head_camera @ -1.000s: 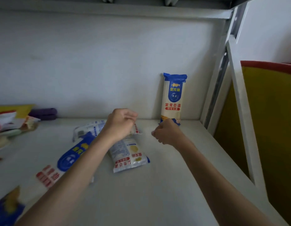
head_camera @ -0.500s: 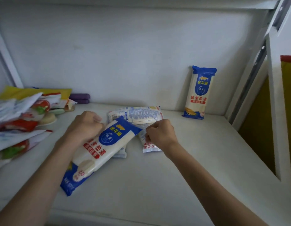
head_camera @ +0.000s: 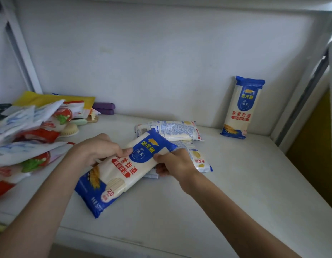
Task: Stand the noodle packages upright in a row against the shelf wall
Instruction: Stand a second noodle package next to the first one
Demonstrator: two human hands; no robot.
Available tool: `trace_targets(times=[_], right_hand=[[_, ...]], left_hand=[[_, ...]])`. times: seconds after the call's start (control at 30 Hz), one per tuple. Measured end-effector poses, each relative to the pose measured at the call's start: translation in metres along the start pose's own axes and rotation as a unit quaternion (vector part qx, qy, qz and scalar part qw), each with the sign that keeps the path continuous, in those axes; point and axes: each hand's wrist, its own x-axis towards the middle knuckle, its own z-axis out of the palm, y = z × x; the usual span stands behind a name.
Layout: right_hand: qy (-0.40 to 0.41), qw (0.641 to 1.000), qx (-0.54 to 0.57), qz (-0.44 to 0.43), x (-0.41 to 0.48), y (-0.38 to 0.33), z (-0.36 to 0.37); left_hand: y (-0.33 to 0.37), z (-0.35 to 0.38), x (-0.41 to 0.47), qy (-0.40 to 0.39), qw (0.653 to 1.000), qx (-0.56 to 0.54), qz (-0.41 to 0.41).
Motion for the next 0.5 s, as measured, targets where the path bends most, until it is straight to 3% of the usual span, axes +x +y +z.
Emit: trace_targets(times=[0.3,0.5], right_hand=[[-0.02,0.998,0.038,-0.056,-0.005,-0.02,-0.023],[0.034,0.995,0.048,-0.078,-0.006,-0.034,-0.057]], left_hand=[[0.015,0.012,-0.004,-0.001,0.993,-0.094,0.065],[0.045,0.038,-0.001,0.017,0.976,-0.184,0.118]])
